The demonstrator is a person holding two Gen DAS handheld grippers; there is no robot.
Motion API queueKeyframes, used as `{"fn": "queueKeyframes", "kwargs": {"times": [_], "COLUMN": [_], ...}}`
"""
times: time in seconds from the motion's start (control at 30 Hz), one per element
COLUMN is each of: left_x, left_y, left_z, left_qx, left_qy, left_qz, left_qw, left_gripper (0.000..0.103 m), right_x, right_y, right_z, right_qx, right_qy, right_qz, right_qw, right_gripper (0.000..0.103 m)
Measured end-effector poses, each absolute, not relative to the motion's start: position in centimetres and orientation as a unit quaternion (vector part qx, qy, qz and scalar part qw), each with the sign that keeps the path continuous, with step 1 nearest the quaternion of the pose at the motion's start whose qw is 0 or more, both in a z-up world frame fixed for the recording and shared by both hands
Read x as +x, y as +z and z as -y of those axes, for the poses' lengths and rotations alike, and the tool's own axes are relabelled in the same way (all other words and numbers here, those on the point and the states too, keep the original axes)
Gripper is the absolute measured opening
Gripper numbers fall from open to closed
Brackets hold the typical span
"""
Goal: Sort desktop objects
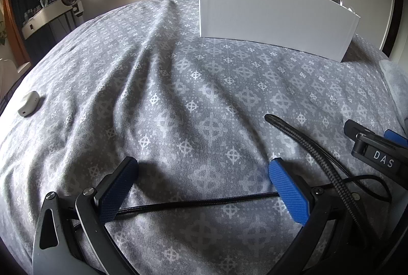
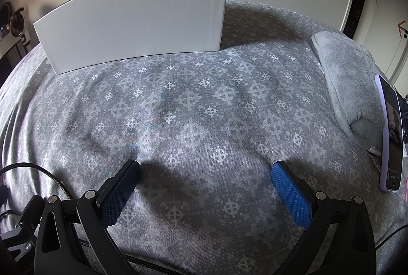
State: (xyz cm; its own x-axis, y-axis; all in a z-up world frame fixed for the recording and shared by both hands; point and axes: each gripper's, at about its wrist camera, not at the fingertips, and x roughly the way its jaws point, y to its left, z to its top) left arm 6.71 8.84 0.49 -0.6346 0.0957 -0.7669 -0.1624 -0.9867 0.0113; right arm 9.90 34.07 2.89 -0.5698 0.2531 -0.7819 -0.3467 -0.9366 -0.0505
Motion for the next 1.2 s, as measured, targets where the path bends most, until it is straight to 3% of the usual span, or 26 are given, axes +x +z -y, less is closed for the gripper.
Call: {"fn": "queueKeyframes", "kwargs": {"times": [1.2], "left_x": [5.85], "left_y": [0.08], "left_z": [-8.76], "left_qx": [-0.419], "left_qy": [0.904], "left_qz": [-0.046], "left_qw": [0.067], "left_gripper": [0.103], "right_x": [9.95], "right_y": [2.97], "right_z": [-33.99], "right_qx": [-0.431], "right_qy": [0.884], "right_qz": [-0.055], "right_qw": [0.169], "right_gripper": [0.103]}}
